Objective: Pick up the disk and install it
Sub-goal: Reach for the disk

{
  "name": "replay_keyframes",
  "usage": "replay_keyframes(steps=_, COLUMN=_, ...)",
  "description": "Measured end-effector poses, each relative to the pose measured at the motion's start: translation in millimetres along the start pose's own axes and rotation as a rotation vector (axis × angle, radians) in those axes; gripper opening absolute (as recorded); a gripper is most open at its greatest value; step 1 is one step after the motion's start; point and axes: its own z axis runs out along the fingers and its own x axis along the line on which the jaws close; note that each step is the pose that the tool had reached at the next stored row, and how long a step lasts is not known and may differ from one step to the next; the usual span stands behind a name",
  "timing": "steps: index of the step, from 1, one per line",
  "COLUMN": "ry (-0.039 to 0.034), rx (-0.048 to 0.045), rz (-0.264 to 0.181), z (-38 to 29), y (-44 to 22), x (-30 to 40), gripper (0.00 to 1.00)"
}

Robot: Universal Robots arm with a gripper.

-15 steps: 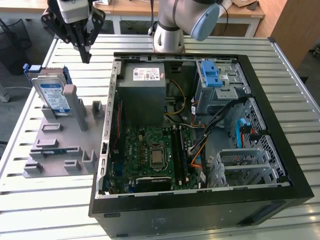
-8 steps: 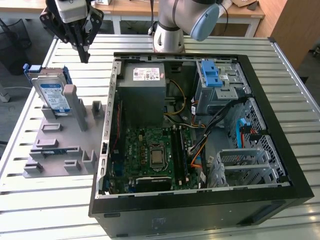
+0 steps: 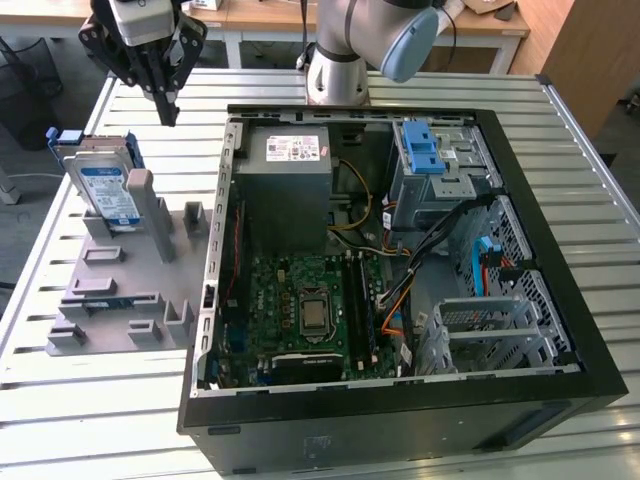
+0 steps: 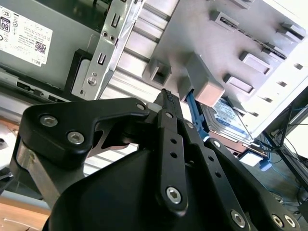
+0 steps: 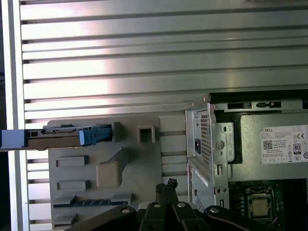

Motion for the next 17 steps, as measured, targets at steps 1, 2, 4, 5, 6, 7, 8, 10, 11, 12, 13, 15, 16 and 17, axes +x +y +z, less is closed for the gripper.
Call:
replay_keyframes(steps=1, ry=0.0022, rx=0.0002, rz=-0.001, z=0.1, y=-0.1, x=1.0, gripper=0.11)
replay_keyframes(steps=2, ry=0.0029, rx=0.0004, rz=-0.001, z=0.1, y=-0.1, x=3.4, gripper=0.11)
replay_keyframes(steps=4, ry=0.003, rx=0.0003, rz=-0.002, z=0.3, y=0.3, x=8.6, gripper=0.11)
replay_keyframes(steps=5, ry=0.003, rx=0.0003, rz=-0.002, z=0.4, y=0.8, x=11.0, gripper=0.11)
replay_keyframes(steps=6, ry=0.0029, rx=0.0001, rz=-0.002, z=0.5, y=1.8, x=13.3, gripper=0.11)
replay_keyframes(steps=7, ry=0.003, rx=0.0002, rz=-0.002, z=0.6, y=2.7, x=16.0, gripper=0.11)
replay_keyframes(steps=8, ry=0.0029, rx=0.0001, rz=-0.002, z=0.8, y=3.2, x=19.2, gripper=0.11)
replay_keyframes(steps=10, ry=0.0029, rx=0.0001, rz=-0.002, z=1.2, y=4.4, x=24.6, gripper=0.11)
replay_keyframes(steps=11, ry=0.0029, rx=0.0001, rz=-0.002, z=1.4, y=4.9, x=27.1, gripper=0.11)
replay_keyframes(steps=12, ry=0.0029, rx=0.0001, rz=-0.002, z=1.7, y=5.6, x=29.6, gripper=0.11)
replay_keyframes(steps=13, ry=0.0028, rx=0.0, rz=-0.002, z=2.0, y=6.4, x=31.6, gripper=0.11)
replay_keyframes(steps=15, ry=0.0028, rx=0.0, rz=-0.002, z=2.4, y=7.9, x=34.8, gripper=0.11)
replay_keyframes(steps=16, ry=0.003, rx=0.0001, rz=-0.002, z=2.5, y=8.3, x=35.9, gripper=0.11)
replay_keyframes(steps=17, ry=0.003, rx=0.0001, rz=-0.002, z=2.5, y=8.3, x=36.4, gripper=0.11)
